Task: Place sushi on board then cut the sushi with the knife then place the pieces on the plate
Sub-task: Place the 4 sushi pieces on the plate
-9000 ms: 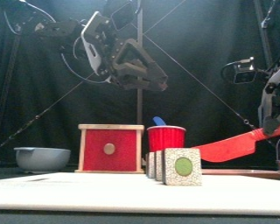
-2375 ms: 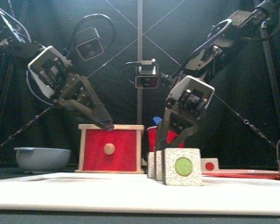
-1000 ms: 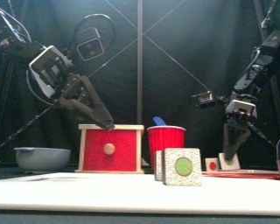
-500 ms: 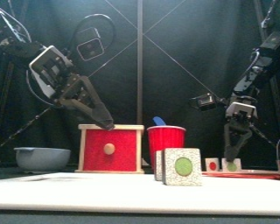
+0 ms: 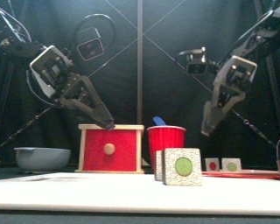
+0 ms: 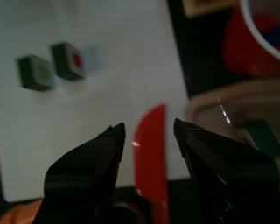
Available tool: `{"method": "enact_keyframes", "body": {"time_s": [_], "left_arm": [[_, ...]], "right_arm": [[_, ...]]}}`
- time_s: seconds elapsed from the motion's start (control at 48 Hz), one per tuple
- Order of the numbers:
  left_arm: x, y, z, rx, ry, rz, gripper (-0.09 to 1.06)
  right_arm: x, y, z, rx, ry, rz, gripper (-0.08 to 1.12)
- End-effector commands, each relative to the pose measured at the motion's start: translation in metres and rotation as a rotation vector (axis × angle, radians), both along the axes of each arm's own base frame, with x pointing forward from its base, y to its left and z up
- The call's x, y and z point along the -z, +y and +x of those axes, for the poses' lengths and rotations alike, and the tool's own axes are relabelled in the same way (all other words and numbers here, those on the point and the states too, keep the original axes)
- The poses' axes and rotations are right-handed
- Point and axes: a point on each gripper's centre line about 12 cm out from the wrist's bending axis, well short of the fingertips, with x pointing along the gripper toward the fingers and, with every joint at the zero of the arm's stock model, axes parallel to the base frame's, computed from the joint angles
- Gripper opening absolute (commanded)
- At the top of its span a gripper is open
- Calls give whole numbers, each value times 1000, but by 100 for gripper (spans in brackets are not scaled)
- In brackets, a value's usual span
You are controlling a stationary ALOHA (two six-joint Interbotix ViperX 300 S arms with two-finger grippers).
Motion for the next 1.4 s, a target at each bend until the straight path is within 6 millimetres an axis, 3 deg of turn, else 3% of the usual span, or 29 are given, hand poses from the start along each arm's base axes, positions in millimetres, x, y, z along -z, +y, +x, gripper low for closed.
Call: {"method": "enact_keyframes", "body": {"time_s": [0.021, 0.167, 0.562, 1.146, 1.292, 1.396], "left_arm": [[-13, 1, 7, -6, -43, -5, 69], [-13, 1, 7, -6, -43, -5, 69], [-14, 1, 7, -6, -44, -5, 69], [-11, 1, 5, -6, -37, -4, 69], [-11, 1, 5, -6, -35, -4, 69], [-11, 1, 5, -6, -35, -4, 69]], "right_arm": [[-19, 15, 19, -20, -93, 2, 84], [-15, 37, 37, -60, -128, -3, 84], [16, 75, 77, -151, -81, -14, 84], [42, 74, 101, -154, -34, -31, 83], [48, 72, 102, -153, -18, -34, 81], [50, 69, 101, -148, -13, -37, 73]]}}
